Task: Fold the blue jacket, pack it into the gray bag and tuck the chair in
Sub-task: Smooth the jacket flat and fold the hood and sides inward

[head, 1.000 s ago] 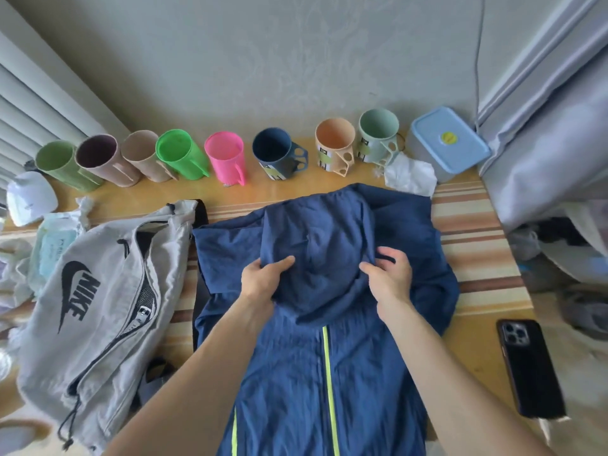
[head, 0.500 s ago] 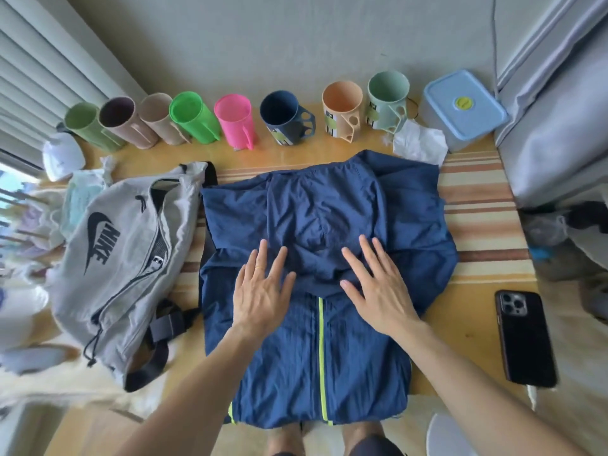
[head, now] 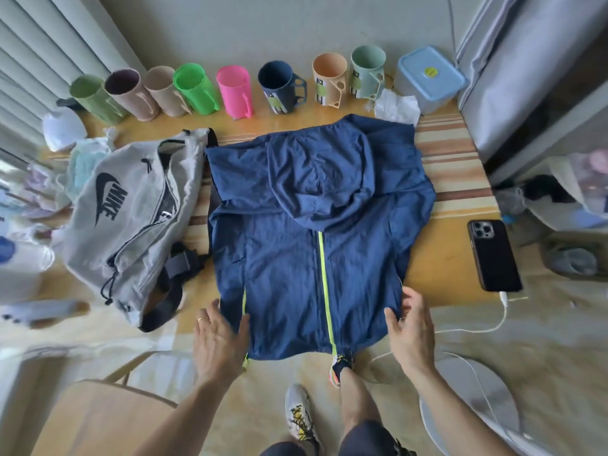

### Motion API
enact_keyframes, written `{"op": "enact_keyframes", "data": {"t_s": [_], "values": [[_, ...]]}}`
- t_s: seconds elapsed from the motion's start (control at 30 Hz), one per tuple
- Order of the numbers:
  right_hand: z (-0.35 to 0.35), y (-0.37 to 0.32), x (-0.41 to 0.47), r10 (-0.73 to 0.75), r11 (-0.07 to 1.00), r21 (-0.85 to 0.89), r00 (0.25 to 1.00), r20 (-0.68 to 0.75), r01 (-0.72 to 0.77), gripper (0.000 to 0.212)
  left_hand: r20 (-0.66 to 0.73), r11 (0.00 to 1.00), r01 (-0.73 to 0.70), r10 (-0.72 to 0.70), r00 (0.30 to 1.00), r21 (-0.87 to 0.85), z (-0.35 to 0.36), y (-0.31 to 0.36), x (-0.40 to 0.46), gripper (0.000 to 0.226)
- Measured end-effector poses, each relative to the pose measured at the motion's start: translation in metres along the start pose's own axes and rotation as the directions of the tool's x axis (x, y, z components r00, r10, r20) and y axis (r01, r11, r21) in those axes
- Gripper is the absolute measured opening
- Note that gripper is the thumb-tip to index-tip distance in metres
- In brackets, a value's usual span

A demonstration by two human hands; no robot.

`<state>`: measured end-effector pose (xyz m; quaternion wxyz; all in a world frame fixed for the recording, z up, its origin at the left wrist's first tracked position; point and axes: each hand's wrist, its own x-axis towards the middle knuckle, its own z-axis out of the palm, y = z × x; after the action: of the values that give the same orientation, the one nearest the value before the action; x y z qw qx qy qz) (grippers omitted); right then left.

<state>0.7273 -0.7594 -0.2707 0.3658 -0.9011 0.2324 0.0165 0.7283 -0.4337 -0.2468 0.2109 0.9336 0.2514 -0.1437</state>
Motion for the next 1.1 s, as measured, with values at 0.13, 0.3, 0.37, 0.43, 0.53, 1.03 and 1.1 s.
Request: {"op": "enact_keyframes", "data": {"t_s": [0.13, 0.3, 0.37, 0.43, 0.53, 1.03, 1.1], "values": [[0.008, -0.016, 0.004, 0.294, 0.94, 0.143, 0.949, 0.116, -0.308, 0.037, 0.073, 0.982, 0.096, -0.085, 0.994, -0.16, 0.0, -0.004, -0.001, 0.037], [-0.032, -0.042, 0.001, 0.266, 0.777, 0.499, 0.919, 0.293, -0.384, 0.023, -0.001, 0.907, 0.093, -0.103, 0.995, -0.411, -0.024, -0.001, -0.006, 0.026], [-0.051, -0.05, -0.002, 0.215, 0.637, 0.658, 0.912, 0.349, -0.402, 0.03, -0.066, 0.879, 0.041, -0.082, 0.994, -0.476, -0.035, -0.003, -0.009, 0.023], [-0.064, -0.053, -0.002, 0.176, 0.454, 0.754, 0.877, 0.446, -0.474, 0.034, -0.077, 0.864, 0.03, -0.08, 0.994, -0.503, -0.042, -0.009, -0.008, 0.021], [-0.078, -0.056, -0.005, 0.094, 0.361, 0.742, 0.814, 0.573, -0.564, 0.041, -0.018, 0.79, 0.095, -0.133, 0.991, -0.605, -0.049, -0.01, -0.005, 0.025], [-0.114, 0.023, -0.054, 0.056, 0.994, 0.06, 0.916, 0.397, -0.086, 0.044, 0.454, 0.881, 0.261, -0.06, 0.889, -0.394, -0.061, -0.037, -0.038, 0.044], [-0.127, 0.02, -0.061, -0.041, 0.999, 0.035, 0.918, 0.394, 0.03, 0.046, 0.414, 0.912, 0.145, 0.03, 0.91, -0.384, -0.074, -0.038, -0.044, 0.043]]}}
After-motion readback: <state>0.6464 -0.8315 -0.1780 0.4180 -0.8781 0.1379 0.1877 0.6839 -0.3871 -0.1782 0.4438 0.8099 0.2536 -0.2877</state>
